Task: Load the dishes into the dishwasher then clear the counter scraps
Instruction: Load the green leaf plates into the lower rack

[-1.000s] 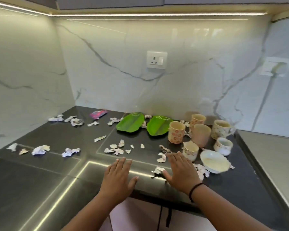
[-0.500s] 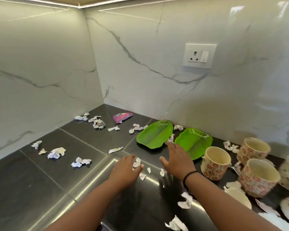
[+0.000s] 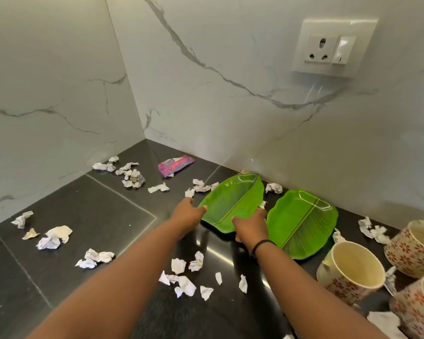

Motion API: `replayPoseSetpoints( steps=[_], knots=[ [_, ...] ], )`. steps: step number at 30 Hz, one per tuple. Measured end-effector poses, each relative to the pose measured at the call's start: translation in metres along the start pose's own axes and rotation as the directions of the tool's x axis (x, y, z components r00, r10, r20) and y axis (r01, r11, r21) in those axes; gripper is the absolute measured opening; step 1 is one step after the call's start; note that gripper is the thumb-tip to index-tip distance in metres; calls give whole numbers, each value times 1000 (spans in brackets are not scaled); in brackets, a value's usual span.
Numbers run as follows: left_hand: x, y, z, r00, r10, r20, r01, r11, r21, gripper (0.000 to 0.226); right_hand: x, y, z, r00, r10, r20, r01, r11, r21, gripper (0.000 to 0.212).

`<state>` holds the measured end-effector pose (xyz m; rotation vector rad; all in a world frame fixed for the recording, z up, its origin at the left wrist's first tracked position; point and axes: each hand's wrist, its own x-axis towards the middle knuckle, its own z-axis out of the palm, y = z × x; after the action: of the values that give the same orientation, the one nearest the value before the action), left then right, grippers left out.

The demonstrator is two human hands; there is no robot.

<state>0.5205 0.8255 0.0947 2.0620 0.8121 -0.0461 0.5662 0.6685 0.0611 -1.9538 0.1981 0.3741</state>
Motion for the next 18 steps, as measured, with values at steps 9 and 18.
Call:
replayPoseSetpoints(
  steps=[9,18],
  knots=[
    [44,5,19,998,54,-19,-52,997,61,22,10,-1,9,987,1,-163,17,994,111,74],
    [-45,14,0,985,-18,172,103,860,-500,14,-38,-23,-48,967,-147,-209,179,973,147,64]
  ],
)
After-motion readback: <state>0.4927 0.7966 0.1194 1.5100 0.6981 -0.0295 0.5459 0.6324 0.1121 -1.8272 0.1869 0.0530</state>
